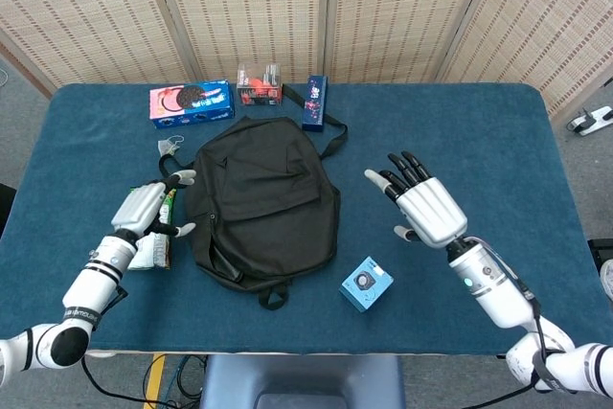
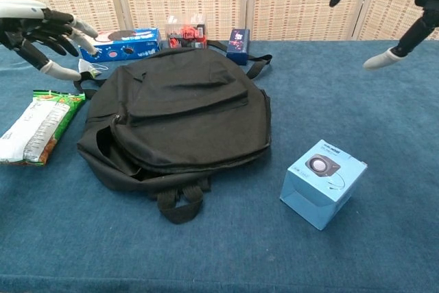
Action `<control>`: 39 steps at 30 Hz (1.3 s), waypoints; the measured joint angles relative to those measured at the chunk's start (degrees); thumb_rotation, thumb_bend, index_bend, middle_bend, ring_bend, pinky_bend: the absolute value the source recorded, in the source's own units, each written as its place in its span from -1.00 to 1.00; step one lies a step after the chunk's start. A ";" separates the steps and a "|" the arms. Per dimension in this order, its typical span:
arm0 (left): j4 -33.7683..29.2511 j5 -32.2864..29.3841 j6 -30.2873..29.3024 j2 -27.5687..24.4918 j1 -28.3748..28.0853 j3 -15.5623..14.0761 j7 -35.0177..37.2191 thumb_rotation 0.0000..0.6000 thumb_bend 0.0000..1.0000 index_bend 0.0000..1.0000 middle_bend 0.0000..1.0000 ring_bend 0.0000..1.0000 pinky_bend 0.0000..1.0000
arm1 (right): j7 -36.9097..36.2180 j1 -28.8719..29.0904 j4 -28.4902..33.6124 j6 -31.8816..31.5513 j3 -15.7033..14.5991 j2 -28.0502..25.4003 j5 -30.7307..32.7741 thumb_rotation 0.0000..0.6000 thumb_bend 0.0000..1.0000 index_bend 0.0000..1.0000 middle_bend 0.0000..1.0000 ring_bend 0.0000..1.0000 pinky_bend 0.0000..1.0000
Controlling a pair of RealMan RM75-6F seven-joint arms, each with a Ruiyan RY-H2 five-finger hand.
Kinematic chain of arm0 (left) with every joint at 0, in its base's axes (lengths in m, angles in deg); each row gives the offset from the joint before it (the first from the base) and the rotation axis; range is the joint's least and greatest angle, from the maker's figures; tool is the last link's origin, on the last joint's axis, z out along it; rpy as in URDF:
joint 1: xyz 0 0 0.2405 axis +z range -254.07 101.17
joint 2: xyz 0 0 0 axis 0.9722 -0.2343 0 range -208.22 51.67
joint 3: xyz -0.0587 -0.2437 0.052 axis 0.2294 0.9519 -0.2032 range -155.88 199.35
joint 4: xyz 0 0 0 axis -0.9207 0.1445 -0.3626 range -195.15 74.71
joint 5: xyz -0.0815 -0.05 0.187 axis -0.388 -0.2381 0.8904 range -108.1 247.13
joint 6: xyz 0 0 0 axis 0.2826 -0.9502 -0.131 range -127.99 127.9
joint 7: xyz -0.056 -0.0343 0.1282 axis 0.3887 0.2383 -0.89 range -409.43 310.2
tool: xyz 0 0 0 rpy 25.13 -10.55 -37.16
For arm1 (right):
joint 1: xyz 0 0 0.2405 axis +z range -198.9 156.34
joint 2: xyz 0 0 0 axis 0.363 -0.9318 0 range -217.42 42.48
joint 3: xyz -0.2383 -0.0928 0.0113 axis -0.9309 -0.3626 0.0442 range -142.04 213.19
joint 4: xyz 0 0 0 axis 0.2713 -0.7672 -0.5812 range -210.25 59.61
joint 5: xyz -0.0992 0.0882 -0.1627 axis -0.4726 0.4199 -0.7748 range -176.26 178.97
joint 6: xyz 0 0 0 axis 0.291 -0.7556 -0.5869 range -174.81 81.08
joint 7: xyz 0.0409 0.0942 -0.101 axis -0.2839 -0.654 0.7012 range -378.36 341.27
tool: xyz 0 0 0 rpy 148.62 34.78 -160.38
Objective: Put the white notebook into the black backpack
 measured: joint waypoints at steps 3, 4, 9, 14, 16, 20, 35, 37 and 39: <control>-0.11 1.17 -2.75 -0.86 2.10 -0.77 0.30 1.00 -0.54 -0.48 -0.60 -0.58 -0.70 | -1.91 -1.86 0.53 -0.37 -0.04 -1.42 1.14 1.00 -0.69 -0.34 -0.29 -0.62 -0.37; -0.09 1.64 -3.63 -1.12 2.68 -1.05 0.33 1.00 -0.54 -0.45 -0.60 -0.58 -0.70 | -2.52 -2.81 0.71 -0.76 -0.14 -1.80 1.58 1.00 -0.67 -0.31 -0.27 -0.60 -0.34; 0.57 4.74 -9.60 -2.51 6.92 -3.04 -0.23 1.00 -0.54 -0.39 -0.60 -0.58 -0.70 | -6.32 -7.06 1.36 -3.16 -0.95 -4.07 2.45 1.00 -0.60 -0.21 -0.15 -0.48 -0.23; 1.87 7.48 -15.77 -3.00 11.39 -4.40 -0.21 1.00 -0.54 -0.39 -0.60 -0.58 -0.70 | -10.38 -11.10 0.67 -5.91 -2.04 -5.28 1.88 1.00 -0.57 -0.15 -0.10 -0.43 -0.17; 2.47 8.97 -18.01 -2.89 12.97 -4.81 0.28 1.00 -0.54 -0.39 -0.60 -0.58 -0.70 | -11.66 -12.63 0.48 -6.95 -2.50 -5.84 1.61 1.00 -0.56 -0.15 -0.10 -0.43 -0.17; 3.46 13.66 -22.70 -2.93 16.82 -6.57 0.77 1.00 -0.54 -0.40 -0.60 -0.58 -0.70 | -14.62 -14.86 0.15 -8.21 -3.31 -6.71 0.71 1.00 -0.54 -0.15 -0.11 -0.43 -0.17; 0.92 25.27 -35.50 -4.74 28.31 -11.48 0.55 1.00 -0.54 -0.44 -0.62 -0.63 -0.73 | -17.37 -23.46 1.42 -13.60 -5.24 -7.96 -1.05 1.00 -0.54 -0.15 -0.25 -0.48 -0.17; 0.42 26.13 -36.42 -4.96 29.18 -11.65 0.54 1.00 -0.54 -0.44 -0.62 -0.63 -0.73 | -17.32 -24.17 2.17 -13.79 -5.39 -8.80 -1.34 1.00 -0.54 -0.16 -0.28 -0.52 -0.17; -0.10 26.76 -37.06 -5.18 29.92 -11.87 -0.06 1.00 -0.54 -0.44 -0.62 -0.63 -0.74 | -17.31 -25.00 2.60 -14.22 -5.32 -9.27 -1.30 1.00 -0.54 -0.17 -0.28 -0.52 -0.17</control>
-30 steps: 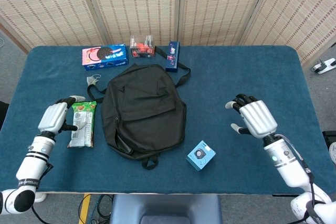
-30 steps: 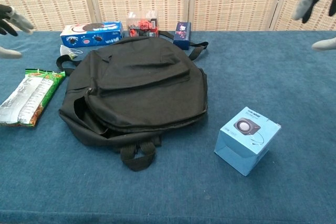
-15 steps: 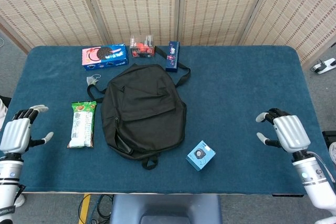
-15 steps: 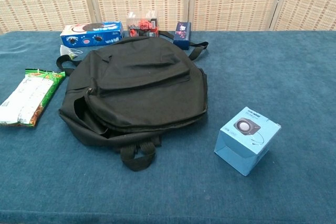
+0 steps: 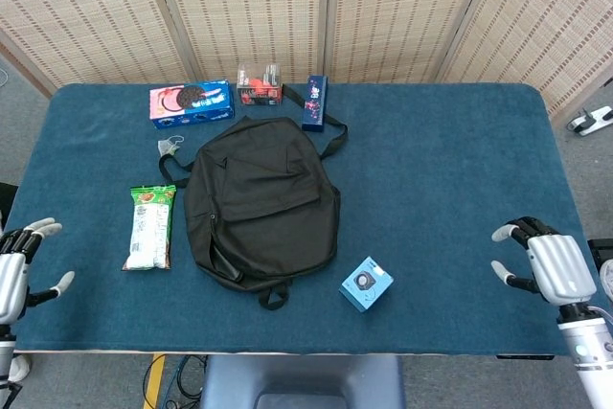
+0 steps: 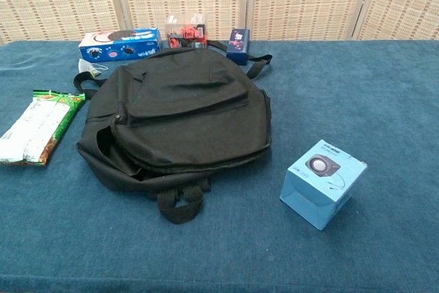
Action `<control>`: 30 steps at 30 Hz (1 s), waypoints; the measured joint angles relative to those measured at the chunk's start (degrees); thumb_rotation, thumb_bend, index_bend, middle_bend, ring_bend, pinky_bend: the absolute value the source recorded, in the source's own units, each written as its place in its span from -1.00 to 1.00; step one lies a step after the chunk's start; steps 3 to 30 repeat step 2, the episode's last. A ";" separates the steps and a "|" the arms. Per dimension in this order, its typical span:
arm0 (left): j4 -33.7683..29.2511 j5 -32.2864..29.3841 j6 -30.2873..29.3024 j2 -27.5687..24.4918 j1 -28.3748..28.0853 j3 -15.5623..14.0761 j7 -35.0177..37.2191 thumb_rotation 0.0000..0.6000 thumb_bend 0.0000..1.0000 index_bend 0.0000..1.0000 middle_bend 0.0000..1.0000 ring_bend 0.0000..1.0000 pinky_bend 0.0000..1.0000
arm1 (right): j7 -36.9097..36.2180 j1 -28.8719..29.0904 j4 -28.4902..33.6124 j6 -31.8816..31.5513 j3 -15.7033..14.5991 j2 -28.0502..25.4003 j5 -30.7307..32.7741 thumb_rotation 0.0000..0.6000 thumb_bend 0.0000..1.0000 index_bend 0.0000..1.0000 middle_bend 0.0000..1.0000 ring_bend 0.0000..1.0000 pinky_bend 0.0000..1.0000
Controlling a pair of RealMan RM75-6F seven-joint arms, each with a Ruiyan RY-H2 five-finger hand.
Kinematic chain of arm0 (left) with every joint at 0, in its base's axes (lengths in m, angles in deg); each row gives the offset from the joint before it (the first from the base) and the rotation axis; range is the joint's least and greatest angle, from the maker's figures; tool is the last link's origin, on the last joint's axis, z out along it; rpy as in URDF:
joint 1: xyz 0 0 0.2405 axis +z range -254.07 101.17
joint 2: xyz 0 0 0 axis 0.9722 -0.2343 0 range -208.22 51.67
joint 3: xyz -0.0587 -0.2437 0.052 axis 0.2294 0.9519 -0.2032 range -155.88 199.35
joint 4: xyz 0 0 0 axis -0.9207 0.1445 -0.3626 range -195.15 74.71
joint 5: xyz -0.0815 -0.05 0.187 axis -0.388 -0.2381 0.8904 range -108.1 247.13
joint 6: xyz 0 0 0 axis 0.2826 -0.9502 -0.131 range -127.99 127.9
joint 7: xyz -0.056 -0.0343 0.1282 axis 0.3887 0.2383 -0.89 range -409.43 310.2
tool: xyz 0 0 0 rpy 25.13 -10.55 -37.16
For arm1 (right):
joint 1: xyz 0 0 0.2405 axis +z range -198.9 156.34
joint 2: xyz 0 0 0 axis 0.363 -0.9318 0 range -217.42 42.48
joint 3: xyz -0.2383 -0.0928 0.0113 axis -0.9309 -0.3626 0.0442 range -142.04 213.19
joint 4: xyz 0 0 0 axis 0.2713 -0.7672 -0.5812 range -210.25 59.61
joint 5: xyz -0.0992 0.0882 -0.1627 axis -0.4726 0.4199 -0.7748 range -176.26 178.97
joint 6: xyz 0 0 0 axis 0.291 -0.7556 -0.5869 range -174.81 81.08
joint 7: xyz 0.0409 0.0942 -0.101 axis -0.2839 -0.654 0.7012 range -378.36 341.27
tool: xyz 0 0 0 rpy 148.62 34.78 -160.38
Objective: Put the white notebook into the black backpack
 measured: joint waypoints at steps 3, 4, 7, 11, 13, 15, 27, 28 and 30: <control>-0.64 0.40 -0.16 -0.23 0.56 -0.24 -1.03 1.00 -0.54 -0.44 -0.62 -0.63 -0.75 | 0.00 -0.63 0.32 -0.35 0.09 -0.24 0.15 1.00 -0.54 -0.18 -0.28 -0.52 -0.17; -0.64 0.40 -0.16 -0.23 0.56 -0.24 -1.03 1.00 -0.54 -0.44 -0.62 -0.63 -0.75 | 0.00 -0.63 0.32 -0.35 0.09 -0.24 0.15 1.00 -0.54 -0.18 -0.28 -0.52 -0.17; -0.64 0.40 -0.16 -0.23 0.56 -0.24 -1.03 1.00 -0.54 -0.44 -0.62 -0.63 -0.75 | 0.00 -0.63 0.32 -0.35 0.09 -0.24 0.15 1.00 -0.54 -0.18 -0.28 -0.52 -0.17; -0.64 0.40 -0.16 -0.23 0.56 -0.24 -1.03 1.00 -0.54 -0.44 -0.62 -0.63 -0.75 | 0.00 -0.63 0.32 -0.35 0.09 -0.24 0.15 1.00 -0.54 -0.18 -0.28 -0.52 -0.17; -0.64 0.40 -0.16 -0.23 0.56 -0.24 -1.03 1.00 -0.54 -0.44 -0.62 -0.63 -0.75 | 0.00 -0.63 0.32 -0.35 0.09 -0.24 0.15 1.00 -0.54 -0.18 -0.28 -0.52 -0.17; -0.64 0.40 -0.16 -0.23 0.56 -0.24 -1.03 1.00 -0.54 -0.44 -0.62 -0.63 -0.75 | 0.00 -0.63 0.32 -0.35 0.09 -0.24 0.15 1.00 -0.54 -0.18 -0.28 -0.52 -0.17; -0.64 0.40 -0.16 -0.23 0.56 -0.24 -1.03 1.00 -0.54 -0.44 -0.62 -0.63 -0.75 | 0.00 -0.63 0.32 -0.35 0.09 -0.24 0.15 1.00 -0.54 -0.18 -0.28 -0.52 -0.17; -0.64 0.40 -0.16 -0.23 0.56 -0.24 -1.03 1.00 -0.54 -0.44 -0.62 -0.63 -0.75 | 0.00 -0.63 0.32 -0.35 0.09 -0.24 0.15 1.00 -0.54 -0.18 -0.28 -0.52 -0.17; -0.64 0.40 -0.16 -0.23 0.56 -0.24 -1.03 1.00 -0.54 -0.44 -0.62 -0.63 -0.75 | 0.00 -0.63 0.32 -0.35 0.09 -0.24 0.15 1.00 -0.54 -0.18 -0.28 -0.52 -0.17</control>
